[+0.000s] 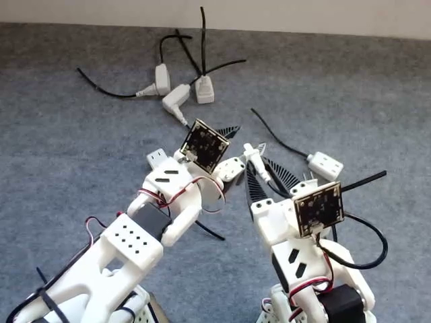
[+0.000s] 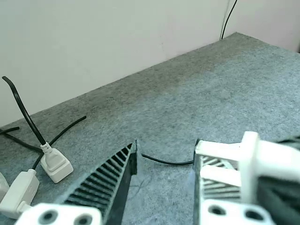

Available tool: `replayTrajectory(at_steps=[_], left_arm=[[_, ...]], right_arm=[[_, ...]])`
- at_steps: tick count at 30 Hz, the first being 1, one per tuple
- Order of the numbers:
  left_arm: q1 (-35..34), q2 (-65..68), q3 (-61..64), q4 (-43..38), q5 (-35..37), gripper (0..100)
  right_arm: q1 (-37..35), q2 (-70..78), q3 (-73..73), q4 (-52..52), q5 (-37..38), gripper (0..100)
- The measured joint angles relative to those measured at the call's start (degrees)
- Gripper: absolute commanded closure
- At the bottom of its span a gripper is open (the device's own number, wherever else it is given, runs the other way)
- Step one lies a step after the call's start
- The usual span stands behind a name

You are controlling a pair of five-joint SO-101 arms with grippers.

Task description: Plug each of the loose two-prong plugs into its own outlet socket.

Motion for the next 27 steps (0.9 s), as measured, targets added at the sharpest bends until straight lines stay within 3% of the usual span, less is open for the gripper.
replayTrajectory(at_steps=[6, 13, 18, 27], left_arm=[[-0.53, -0.18, 1.05, -1.05, 0.18, 81], [-3.96, -0.18, 6.42, -1.14, 0.18, 81], [-16.00, -0.26, 10.02, -1.14, 0.26, 81], [-43.69, -0.26, 15.74, -1.14, 0.26, 81]], right_arm=[[5.89, 5.80, -2.55, -5.01, 0.09, 99.0], [10.90, 24.09, -17.85, -6.51, 0.09, 99.0], [11.60, 37.54, -30.33, -3.87, 0.09, 99.0], [4.66, 63.74, -53.27, 14.42, 1.67, 99.0]])
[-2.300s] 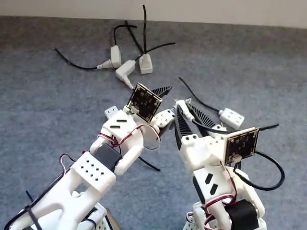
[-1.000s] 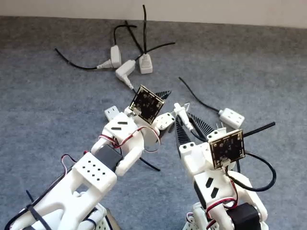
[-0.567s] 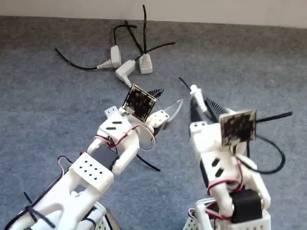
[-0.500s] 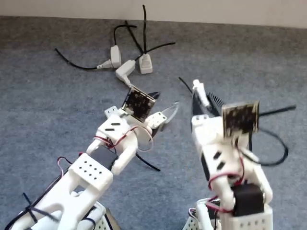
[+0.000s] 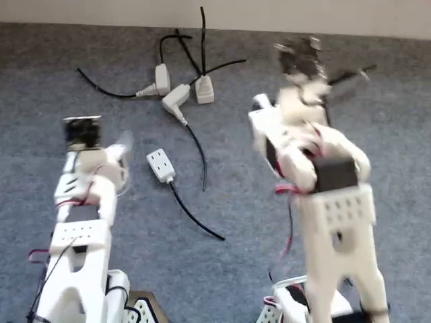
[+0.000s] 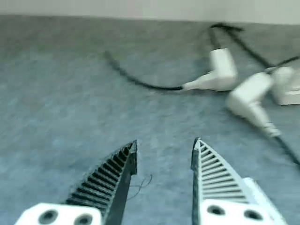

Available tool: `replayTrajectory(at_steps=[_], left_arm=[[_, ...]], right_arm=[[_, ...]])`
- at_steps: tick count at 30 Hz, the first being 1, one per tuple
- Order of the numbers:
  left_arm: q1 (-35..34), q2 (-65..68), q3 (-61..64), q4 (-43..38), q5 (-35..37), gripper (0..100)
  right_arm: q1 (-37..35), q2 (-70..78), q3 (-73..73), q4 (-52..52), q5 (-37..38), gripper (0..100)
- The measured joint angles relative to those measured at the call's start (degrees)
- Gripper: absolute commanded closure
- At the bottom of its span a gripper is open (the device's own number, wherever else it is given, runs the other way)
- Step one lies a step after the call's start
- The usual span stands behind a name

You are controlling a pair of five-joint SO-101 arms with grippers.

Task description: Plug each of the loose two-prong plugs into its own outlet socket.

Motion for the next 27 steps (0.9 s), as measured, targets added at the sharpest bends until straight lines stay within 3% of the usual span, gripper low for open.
replayTrajectory(at_steps=[4, 10, 13, 17, 24, 27], left_arm=[[-6.15, 0.00, 1.58, 0.00, 0.62, 81], [-16.70, 0.00, 2.02, 0.62, 12.40, 81], [-18.81, 0.00, 1.05, 5.36, 15.82, 81], [-16.44, 0.00, -5.36, 17.67, 16.88, 81], [-3.52, 0.00, -23.12, 46.33, 17.05, 81], [0.00, 0.00, -28.04, 51.87, 17.05, 81]], right_arm=[[-4.92, 11.16, -9.58, 8.70, 3.69, 99.0], [-11.16, 18.29, -15.91, 14.77, 16.35, 99.0], [-11.16, 18.37, -16.26, 15.82, 18.20, 99.0], [-6.15, 18.37, -16.70, 17.41, 18.73, 99.0], [6.95, 18.37, -16.70, 21.19, 19.25, 99.0], [9.85, 18.37, -16.70, 23.30, 19.25, 99.1]])
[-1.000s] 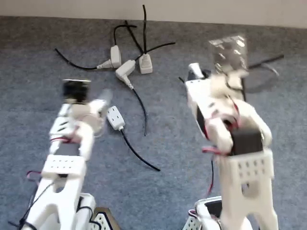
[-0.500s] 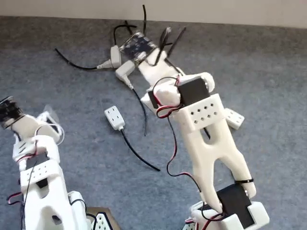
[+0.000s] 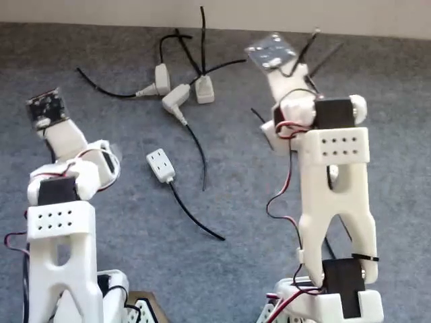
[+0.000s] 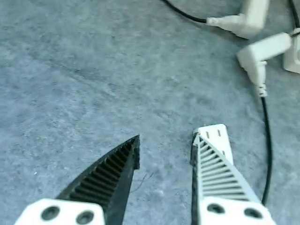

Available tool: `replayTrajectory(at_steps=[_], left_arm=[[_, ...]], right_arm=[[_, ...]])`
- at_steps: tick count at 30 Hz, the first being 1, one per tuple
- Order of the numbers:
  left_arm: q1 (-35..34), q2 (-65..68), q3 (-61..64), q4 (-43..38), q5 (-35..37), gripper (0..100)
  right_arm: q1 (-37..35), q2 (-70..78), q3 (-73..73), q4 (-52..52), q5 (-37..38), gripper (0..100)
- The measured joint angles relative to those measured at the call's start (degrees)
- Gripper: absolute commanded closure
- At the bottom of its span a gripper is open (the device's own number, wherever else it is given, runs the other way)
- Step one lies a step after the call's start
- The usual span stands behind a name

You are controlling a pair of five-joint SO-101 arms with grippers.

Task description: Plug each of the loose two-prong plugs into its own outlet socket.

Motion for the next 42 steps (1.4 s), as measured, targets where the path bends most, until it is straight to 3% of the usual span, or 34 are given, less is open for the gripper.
replayTrajectory(at_steps=[8, 16, 22, 27, 35, 42], left_arm=[[5.19, 19.25, -11.78, 4.13, 1.67, 81], [14.24, 43.52, -34.55, 20.48, 22.86, 81], [20.40, 55.12, -42.02, 21.98, 29.89, 81], [20.40, 62.59, -45.63, 21.54, 31.03, 81], [15.03, 63.30, -48.09, 21.71, 31.03, 81], [15.30, 66.90, -48.26, 21.10, 31.03, 81]], right_arm=[[1.05, 0.00, 0.00, 3.96, 0.00, 99.1], [1.14, 0.00, 0.00, 4.04, 0.00, 99.1], [1.32, 0.00, 3.16, 4.04, 0.00, 99.1], [1.32, 0.00, 8.09, 2.29, 0.00, 99.1], [1.41, 0.00, 15.12, -5.10, 0.00, 99.1], [1.32, 0.00, 18.64, -8.18, 0.00, 99.1]])
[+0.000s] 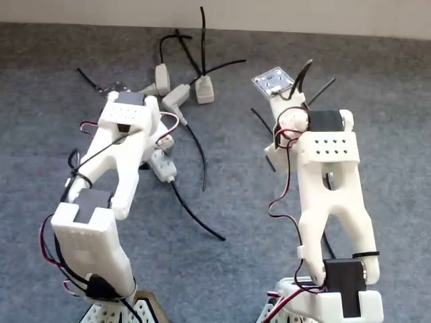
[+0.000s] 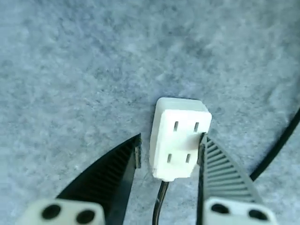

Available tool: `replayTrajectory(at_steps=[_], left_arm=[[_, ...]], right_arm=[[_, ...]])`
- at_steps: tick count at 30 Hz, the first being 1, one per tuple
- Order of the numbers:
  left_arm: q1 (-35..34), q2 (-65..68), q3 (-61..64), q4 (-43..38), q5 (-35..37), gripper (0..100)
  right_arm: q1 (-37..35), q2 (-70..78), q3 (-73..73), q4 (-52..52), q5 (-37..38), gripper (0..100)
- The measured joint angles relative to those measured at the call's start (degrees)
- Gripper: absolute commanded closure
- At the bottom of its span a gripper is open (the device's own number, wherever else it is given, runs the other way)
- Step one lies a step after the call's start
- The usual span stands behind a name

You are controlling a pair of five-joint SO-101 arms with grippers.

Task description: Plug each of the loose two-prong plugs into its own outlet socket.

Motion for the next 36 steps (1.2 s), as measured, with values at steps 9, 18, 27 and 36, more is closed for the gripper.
replayTrajectory(at_steps=[9, 18, 27, 36], left_arm=[[0.88, 1.58, 0.09, -1.93, 0.00, 81], [0.88, 1.58, 0.09, -1.93, -3.60, 81], [7.47, 1.58, 0.09, -0.09, -4.22, 100], [7.82, 1.58, 0.09, -0.44, -10.55, 99]], right_arm=[[0.00, 0.00, 0.00, 0.00, 0.00, 99.1], [0.00, 0.00, 0.00, 0.00, 0.00, 99.1], [0.00, 0.00, 0.00, 0.00, 0.00, 99.1], [0.44, 0.00, 0.00, 2.02, 0.00, 99.1]])
